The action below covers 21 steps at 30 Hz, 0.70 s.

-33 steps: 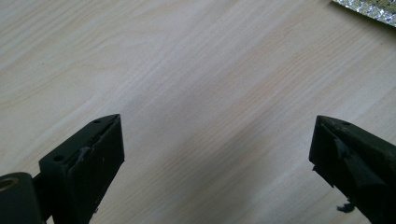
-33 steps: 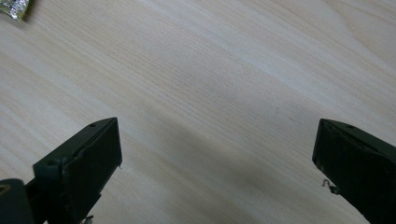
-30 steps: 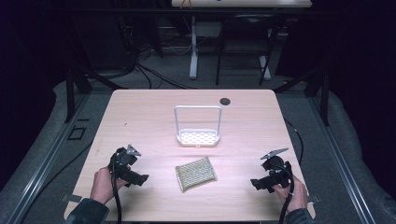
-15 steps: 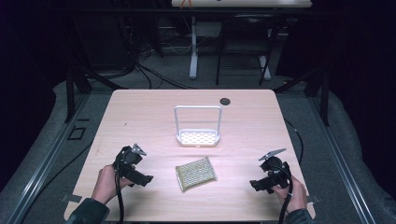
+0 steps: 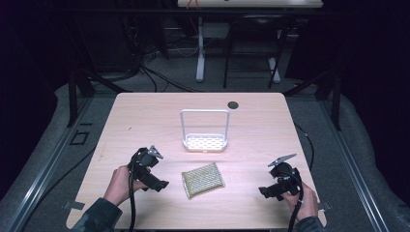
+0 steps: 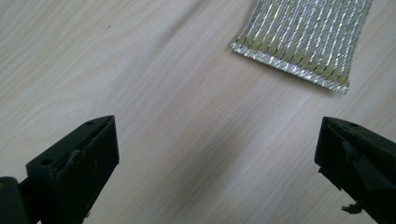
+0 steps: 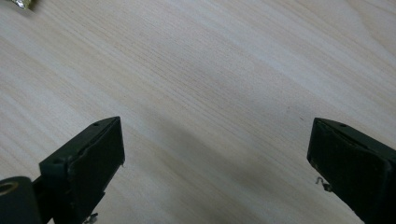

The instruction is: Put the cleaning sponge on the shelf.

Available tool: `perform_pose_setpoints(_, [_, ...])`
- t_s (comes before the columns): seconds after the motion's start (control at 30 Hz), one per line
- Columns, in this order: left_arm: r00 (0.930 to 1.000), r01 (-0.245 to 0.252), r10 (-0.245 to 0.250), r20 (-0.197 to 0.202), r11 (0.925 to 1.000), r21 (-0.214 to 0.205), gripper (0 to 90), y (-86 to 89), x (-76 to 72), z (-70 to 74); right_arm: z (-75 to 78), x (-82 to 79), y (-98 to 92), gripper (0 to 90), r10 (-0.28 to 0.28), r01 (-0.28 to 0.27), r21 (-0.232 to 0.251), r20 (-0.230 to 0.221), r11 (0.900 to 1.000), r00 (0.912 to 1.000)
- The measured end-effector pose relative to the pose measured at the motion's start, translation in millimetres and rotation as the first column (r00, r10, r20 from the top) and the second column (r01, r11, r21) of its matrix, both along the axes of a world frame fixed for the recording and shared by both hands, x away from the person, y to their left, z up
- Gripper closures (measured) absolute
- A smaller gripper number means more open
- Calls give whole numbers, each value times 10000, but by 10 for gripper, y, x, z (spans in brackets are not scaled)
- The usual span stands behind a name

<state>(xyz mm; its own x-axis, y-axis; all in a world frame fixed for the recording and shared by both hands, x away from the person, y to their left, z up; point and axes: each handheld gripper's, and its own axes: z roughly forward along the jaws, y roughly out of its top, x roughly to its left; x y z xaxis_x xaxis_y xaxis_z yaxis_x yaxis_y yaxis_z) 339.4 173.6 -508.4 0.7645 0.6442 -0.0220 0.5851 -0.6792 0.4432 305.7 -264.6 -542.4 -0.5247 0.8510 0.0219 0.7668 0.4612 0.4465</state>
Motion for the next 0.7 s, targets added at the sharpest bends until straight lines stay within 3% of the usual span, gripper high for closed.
perform_pose_setpoints(0.33, [9972, 740, -741, -73, 9972, -116, 0, -325, 137, 162, -4, 1, -4, 37, 8, -8, -41, -73, 10000, 10000])
perform_pose_setpoints(0.47, [9944, 1025, -1027, -234, 9947, -113, 0, -459, 169, 169, 1, -2, -3, 40, 15, -15, 6, -73, 10000, 10000])
perform_pose_setpoints(0.7, [9836, 1697, -1685, -635, 9854, 125, 1, -743, 207, 79, -17, 6, -8, 40, 20, -19, 61, -78, 10000, 10000])
